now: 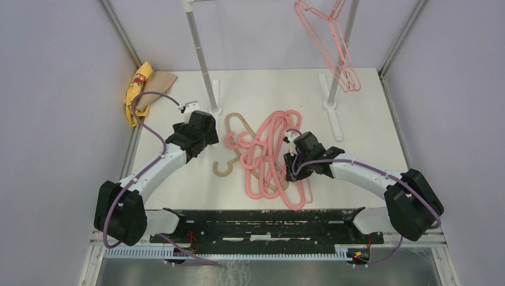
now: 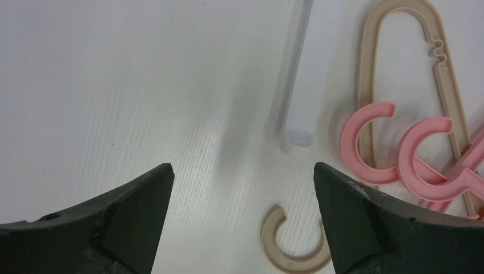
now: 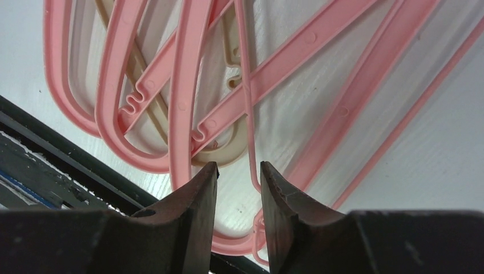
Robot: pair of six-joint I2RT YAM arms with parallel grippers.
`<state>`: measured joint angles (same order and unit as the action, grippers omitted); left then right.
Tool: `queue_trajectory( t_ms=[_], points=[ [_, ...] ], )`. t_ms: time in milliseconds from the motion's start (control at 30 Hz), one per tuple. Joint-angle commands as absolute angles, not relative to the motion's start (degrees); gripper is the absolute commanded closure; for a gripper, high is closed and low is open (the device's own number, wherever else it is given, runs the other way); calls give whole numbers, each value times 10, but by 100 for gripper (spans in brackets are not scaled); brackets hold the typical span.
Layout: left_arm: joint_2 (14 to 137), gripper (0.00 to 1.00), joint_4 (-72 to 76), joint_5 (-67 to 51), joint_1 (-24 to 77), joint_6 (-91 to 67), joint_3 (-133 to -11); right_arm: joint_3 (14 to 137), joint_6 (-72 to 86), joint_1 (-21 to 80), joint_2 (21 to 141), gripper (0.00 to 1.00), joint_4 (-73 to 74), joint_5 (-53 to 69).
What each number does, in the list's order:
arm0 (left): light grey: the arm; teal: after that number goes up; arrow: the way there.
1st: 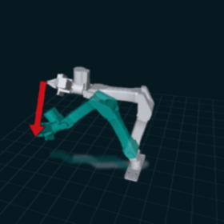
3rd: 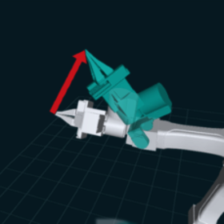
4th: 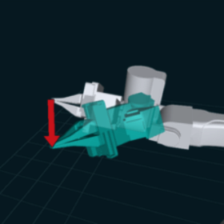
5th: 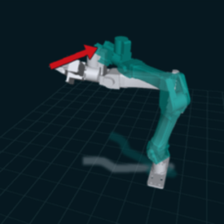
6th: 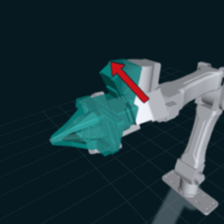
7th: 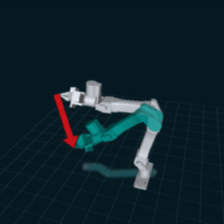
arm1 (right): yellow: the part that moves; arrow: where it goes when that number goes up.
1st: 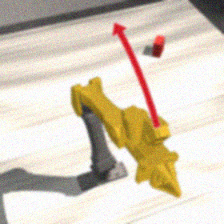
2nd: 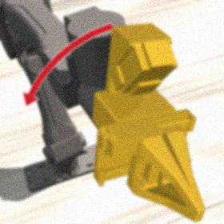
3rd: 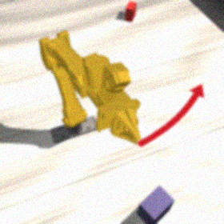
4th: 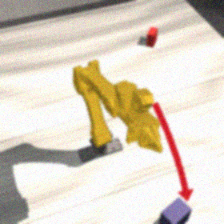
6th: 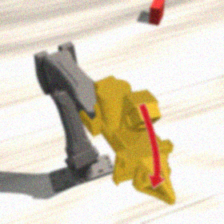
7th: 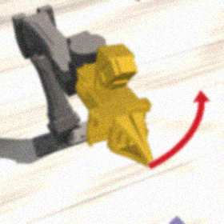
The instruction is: Organize the hangers
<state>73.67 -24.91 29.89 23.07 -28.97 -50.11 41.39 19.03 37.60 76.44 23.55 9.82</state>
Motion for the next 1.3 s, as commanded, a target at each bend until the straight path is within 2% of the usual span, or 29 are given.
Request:
queue_trajectory(
  t_ms=[0,300,400,500,567,767,900,1033,1267],
  points=[
    [741,1,-226,308,229,-293,-498,408,183,381,788,58,179,104],
    [738,1,-225,308,229,-293,-494,394,204,389,814,57,156,24],
    [736,1,-225,309,229,-292,-495,394,207,393,814,68,156,30],
    [735,1,-225,309,229,-293,-496,399,206,394,797,90,166,37],
    [734,1,-225,310,229,-294,-495,404,207,395,772,99,176,39],
    [730,1,-226,312,229,-297,-495,454,238,395,680,99,224,66],
    [727,1,-225,310,229,-299,-495,514,298,395,656,99,193,134],
    [727,1,-226,311,229,-299,-497,580,388,396,690,99,86,207],
    [720,1,-226,312,229,-301,-501,728,466,420,804,99,-24,224]
  ],
)
